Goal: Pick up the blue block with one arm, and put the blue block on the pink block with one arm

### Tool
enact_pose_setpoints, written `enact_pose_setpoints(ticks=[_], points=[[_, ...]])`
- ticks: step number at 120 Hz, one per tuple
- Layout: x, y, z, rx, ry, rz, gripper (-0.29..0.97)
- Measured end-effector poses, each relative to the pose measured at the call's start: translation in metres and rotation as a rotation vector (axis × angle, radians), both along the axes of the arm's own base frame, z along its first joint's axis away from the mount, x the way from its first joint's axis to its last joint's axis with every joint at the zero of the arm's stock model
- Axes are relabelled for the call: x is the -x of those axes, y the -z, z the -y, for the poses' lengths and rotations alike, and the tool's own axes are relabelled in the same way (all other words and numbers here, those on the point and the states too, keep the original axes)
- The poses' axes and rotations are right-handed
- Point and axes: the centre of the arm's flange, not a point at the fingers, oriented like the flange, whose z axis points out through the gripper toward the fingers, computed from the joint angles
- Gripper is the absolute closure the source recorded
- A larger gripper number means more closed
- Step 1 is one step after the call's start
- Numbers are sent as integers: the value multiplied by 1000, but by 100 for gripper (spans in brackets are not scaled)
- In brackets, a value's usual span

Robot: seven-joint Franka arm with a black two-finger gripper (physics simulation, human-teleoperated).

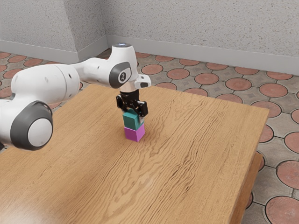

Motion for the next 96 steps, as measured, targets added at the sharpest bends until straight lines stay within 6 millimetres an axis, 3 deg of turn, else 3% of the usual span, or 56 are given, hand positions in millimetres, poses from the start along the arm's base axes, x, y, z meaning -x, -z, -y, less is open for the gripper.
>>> enact_pose_setpoints(ticks=[20,37,68,96], points=[[0,-10,-3,-4,-2,8,3],[2,-34,-2,-8,0,26,2],[7,-59,-2,-11,1,37,0],[11,-70,2,-9,10,27,0]])
